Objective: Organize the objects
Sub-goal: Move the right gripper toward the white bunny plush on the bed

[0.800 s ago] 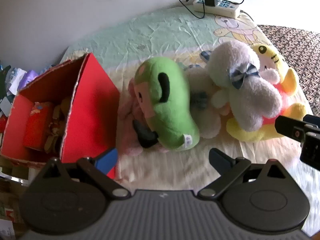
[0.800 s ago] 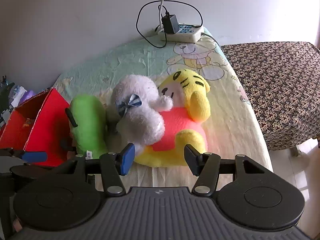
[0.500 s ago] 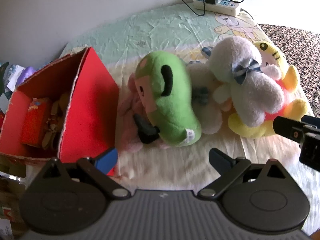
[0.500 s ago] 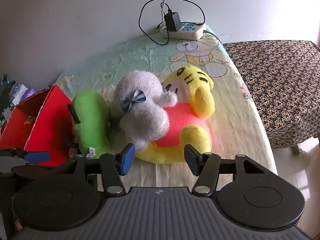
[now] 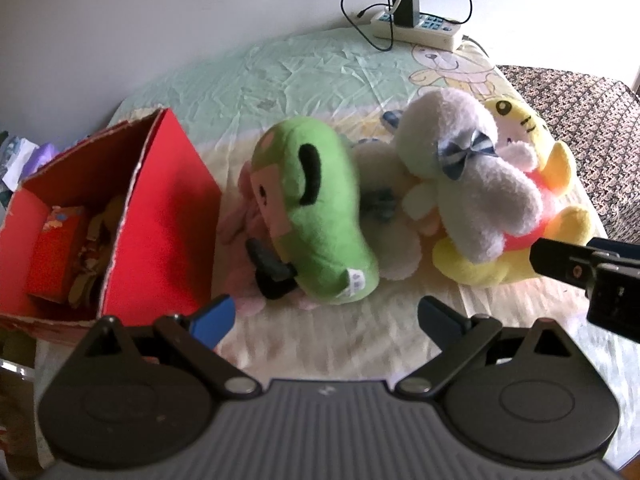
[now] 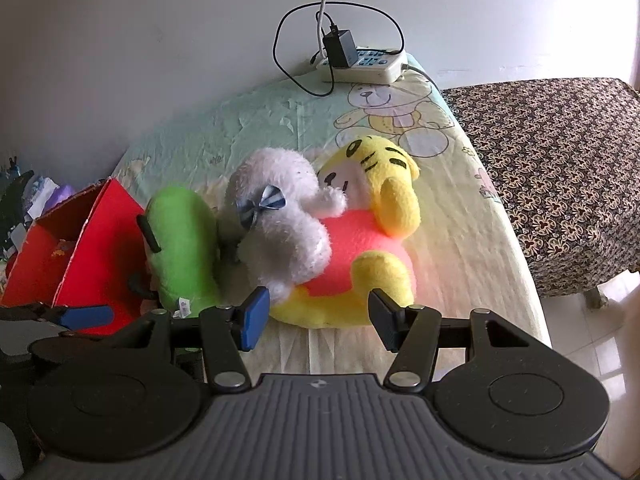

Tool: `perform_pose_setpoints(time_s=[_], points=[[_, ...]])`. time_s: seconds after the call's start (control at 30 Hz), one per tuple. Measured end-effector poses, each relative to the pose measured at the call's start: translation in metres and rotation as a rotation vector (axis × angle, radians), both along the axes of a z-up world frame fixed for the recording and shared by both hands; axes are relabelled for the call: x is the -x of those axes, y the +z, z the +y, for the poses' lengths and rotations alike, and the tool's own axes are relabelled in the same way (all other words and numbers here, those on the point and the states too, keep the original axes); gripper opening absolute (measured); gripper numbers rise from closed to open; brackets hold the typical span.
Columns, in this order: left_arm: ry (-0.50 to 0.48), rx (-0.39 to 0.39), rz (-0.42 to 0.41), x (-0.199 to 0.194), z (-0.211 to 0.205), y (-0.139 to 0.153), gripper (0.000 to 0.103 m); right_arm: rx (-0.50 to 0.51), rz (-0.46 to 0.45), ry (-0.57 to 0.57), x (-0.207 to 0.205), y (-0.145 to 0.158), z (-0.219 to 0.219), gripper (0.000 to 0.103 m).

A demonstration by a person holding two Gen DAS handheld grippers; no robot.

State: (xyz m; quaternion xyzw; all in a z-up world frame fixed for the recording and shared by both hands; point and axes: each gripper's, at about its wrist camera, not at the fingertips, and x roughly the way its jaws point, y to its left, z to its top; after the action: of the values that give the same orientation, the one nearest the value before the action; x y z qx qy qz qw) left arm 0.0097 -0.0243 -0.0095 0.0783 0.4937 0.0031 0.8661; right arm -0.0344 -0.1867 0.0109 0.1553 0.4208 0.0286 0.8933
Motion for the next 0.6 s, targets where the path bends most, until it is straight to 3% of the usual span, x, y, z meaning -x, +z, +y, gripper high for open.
perform_pose_setpoints(time_s=[0.3,0.6], points=[[-0.030,0.052,0.036,-0.003,-0.006,-0.002,0.103,-0.025,-0.014,0.000,0.000,0.002,-0.009,0.059],[-0.070,0.050,0.033,0.000,-0.018,-0.003,0.102,-0.073,-0.032,0.004,-0.002,0.001,-0.022,0.059]])
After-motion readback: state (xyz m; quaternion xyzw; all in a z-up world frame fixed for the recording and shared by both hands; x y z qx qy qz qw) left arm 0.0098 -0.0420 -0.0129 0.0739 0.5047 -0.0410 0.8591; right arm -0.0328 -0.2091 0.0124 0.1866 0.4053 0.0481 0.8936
